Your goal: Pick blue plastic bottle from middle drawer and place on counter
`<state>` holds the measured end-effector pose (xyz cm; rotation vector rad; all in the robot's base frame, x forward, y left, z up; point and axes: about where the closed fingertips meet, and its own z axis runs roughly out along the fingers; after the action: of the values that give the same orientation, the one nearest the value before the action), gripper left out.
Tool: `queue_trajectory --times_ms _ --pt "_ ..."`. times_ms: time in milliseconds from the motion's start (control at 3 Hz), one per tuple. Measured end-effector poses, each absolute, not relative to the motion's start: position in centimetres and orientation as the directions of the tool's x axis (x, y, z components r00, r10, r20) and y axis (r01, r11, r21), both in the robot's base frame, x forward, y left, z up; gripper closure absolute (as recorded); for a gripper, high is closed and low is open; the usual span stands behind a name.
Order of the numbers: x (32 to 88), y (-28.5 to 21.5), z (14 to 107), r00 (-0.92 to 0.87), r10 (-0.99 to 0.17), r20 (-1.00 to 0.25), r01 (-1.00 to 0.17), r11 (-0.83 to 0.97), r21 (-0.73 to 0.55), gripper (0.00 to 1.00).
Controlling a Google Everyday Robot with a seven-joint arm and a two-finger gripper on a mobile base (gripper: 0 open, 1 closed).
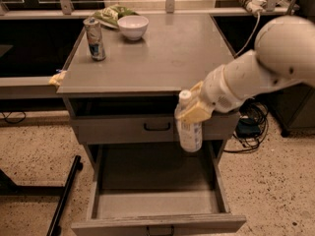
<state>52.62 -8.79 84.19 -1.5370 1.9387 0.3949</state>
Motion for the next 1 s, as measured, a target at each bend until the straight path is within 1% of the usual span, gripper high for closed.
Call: queue_trajectory --times_ms 333,667,1000 --pt "53.0 -8.8 95.8 -0.104 -0.766 -0.634 -0.907 0.335 -0.256 1.00" --pt "53.5 -8.4 96.0 -0.090 -0.764 -0.639 -0.907 0.327 -0.264 1.00" --pt "55.9 -7.9 97.4 -0.068 -0.759 -0.648 -0.904 0.322 -0.281 1.00"
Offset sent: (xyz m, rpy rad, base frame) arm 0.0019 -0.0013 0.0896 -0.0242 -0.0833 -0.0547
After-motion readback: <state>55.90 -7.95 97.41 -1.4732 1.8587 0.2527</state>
